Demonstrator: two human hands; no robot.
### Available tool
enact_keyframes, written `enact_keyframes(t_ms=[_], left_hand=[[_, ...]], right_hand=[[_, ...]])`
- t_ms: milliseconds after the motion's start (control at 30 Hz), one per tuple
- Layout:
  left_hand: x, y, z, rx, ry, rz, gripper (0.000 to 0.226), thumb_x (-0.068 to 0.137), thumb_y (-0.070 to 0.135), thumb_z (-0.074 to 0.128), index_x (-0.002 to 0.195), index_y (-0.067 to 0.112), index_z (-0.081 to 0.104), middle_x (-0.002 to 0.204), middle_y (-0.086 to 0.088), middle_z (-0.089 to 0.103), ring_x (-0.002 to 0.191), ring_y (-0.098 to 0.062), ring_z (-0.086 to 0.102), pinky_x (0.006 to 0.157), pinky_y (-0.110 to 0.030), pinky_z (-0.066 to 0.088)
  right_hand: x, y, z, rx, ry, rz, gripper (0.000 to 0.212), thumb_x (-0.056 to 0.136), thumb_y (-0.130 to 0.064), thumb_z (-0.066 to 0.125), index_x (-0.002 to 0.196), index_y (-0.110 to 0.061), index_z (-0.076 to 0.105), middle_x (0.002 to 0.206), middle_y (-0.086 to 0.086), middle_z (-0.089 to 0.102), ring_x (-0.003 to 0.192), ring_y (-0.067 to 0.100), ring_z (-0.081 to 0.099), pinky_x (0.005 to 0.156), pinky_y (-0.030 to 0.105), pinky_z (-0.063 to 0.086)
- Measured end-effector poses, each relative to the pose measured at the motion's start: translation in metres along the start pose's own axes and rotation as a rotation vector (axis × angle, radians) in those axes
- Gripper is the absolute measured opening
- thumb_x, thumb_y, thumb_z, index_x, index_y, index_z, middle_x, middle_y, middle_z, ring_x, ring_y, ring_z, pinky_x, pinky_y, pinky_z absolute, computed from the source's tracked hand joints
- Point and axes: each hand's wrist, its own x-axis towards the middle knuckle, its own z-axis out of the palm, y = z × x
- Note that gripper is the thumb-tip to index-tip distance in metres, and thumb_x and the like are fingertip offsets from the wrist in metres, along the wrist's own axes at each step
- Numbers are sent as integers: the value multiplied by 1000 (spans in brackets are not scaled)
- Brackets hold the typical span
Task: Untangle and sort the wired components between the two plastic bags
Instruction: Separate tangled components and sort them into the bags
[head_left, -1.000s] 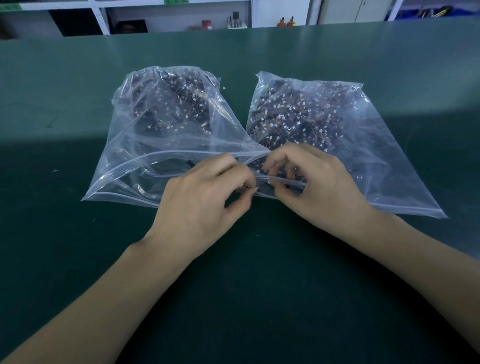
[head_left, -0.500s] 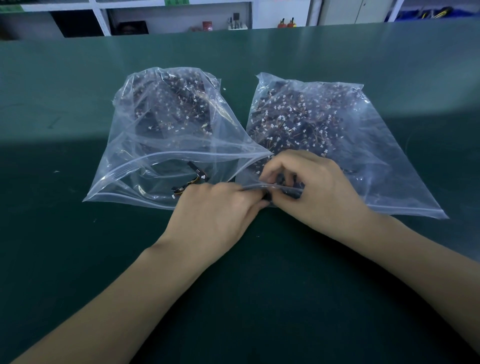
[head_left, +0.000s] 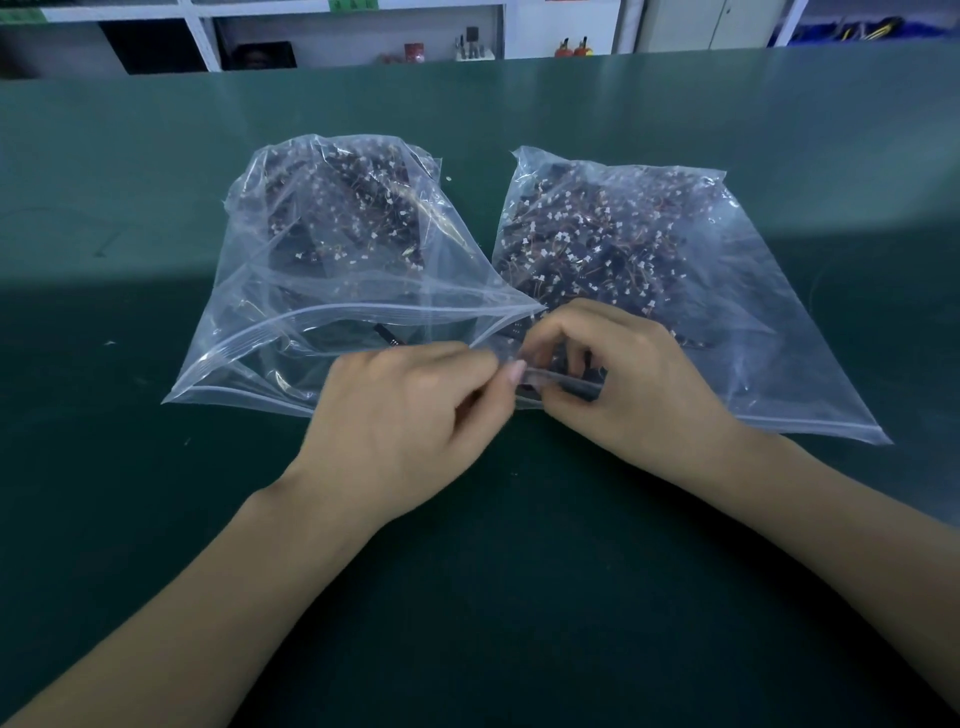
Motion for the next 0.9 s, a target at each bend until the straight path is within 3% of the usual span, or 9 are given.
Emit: enact_keyframes(t_ms=[67, 133, 200, 300, 433, 567, 633, 767, 900], left_hand=[[1, -8, -3, 95, 27, -58, 44, 106, 33, 57, 68, 20, 39, 62, 9, 36, 51, -21, 42, 51, -26, 26], [1, -20, -5, 176, 1, -117, 38, 103, 33, 63, 70, 18, 49, 69, 8, 47, 64, -21, 49, 55, -30, 34], [1, -31, -6, 237, -61, -139, 26, 99, 34, 66, 80, 17, 60, 83, 4, 56, 85, -25, 55, 72, -41, 45], [2, -37, -9, 240, -160, -222, 10, 99, 27, 64, 99, 18, 61, 102, 0, 61, 106, -30, 56, 95, -46, 42], [-2, -39, -6, 229, -252, -322, 9, 101, 20, 48, 94, 16, 53, 86, -4, 59, 90, -38, 63, 86, -49, 47], [-4, -47, -5, 170, -257, -356, 27, 105, 26, 55, 125, 21, 72, 113, -3, 74, 112, -32, 63, 95, -45, 50], [-4, -51, -6, 146, -224, -330, 23, 102, 28, 63, 121, 24, 76, 109, -1, 76, 106, -31, 67, 87, -42, 50], [-2, -54, -8, 101, -137, -274, 12, 95, 20, 74, 103, 25, 81, 93, 6, 74, 85, -24, 70, 70, -33, 47], [-1, -46, -8, -3, -16, -172, 13, 91, 14, 82, 102, 20, 78, 94, 9, 70, 75, -19, 65, 67, -43, 58]], right_hand=[[-1, 0, 1, -11, -13, 0, 23, 84, -8, 79, 101, -20, 71, 95, -11, 64, 74, 14, 57, 68, 40, 54], [-1, 0, 0, -19, -18, -9, 21, 85, -17, 81, 102, -23, 71, 96, -13, 64, 74, 14, 57, 68, 38, 53], [-1, -2, 0, -26, -28, -25, 19, 86, -27, 81, 102, -25, 71, 95, -15, 63, 75, 14, 57, 69, 34, 53], [-2, -4, 2, -16, -26, -37, 20, 88, -37, 76, 103, -25, 71, 93, -16, 63, 76, 13, 57, 69, 31, 51], [-2, -1, 2, 3, -11, 0, 17, 91, -34, 76, 104, -24, 72, 95, -13, 65, 79, 12, 58, 72, 35, 53], [-2, 0, 1, -13, -15, 10, 14, 92, -33, 78, 102, -25, 73, 96, -14, 64, 80, 10, 58, 73, 26, 51], [-2, 0, 1, -17, -10, 9, 13, 92, -32, 78, 101, -24, 73, 95, -14, 63, 80, 8, 57, 73, 21, 47], [-3, -1, 1, 2, -1, 21, 13, 93, -33, 77, 102, -24, 73, 96, -13, 64, 80, 12, 59, 73, 25, 50], [-3, -2, 1, 47, 33, 28, 16, 94, -32, 77, 105, -22, 72, 97, -13, 66, 79, 14, 61, 73, 31, 53]])
